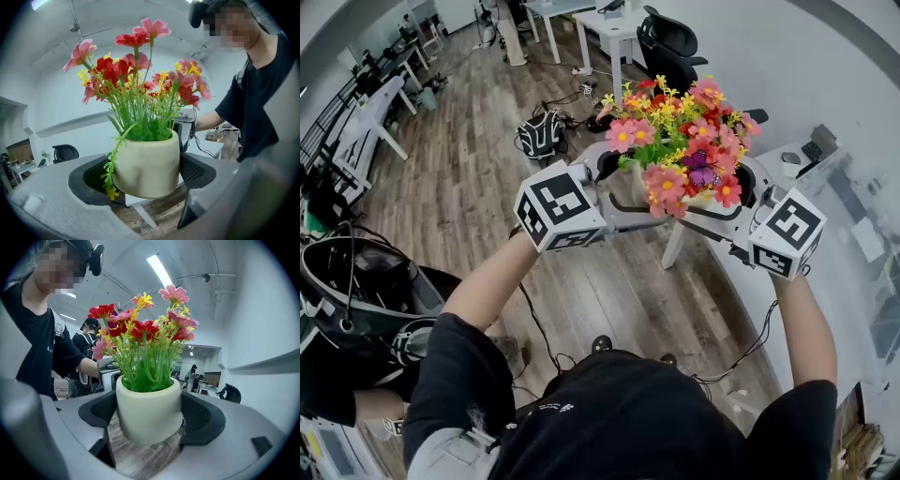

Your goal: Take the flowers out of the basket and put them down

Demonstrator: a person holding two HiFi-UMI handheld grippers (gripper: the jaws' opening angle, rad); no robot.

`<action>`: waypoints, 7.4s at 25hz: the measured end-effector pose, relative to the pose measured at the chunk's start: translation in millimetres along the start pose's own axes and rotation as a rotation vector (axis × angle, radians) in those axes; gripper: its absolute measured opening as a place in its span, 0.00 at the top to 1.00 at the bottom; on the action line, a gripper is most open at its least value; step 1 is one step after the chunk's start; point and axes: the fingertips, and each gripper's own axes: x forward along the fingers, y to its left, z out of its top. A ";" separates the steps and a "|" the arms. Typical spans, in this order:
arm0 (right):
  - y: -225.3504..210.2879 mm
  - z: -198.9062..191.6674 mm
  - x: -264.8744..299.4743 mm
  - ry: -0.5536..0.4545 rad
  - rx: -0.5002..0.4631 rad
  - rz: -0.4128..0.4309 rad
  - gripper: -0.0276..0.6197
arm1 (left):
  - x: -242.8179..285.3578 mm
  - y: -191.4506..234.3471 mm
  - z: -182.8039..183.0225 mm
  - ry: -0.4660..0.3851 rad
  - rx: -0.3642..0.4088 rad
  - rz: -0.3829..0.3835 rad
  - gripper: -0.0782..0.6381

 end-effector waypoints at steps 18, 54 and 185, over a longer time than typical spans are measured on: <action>-3.7 -10.1 32.1 0.028 0.030 -0.127 0.28 | -13.2 22.0 -24.1 -0.043 0.018 -0.129 0.28; -64.2 -25.4 -14.7 -0.001 0.059 -0.187 0.28 | 60.1 40.6 -5.0 -0.055 0.014 -0.194 0.28; -223.2 -82.4 -46.6 0.059 0.130 -0.652 0.28 | 206.5 144.4 -11.3 -0.195 0.129 -0.641 0.28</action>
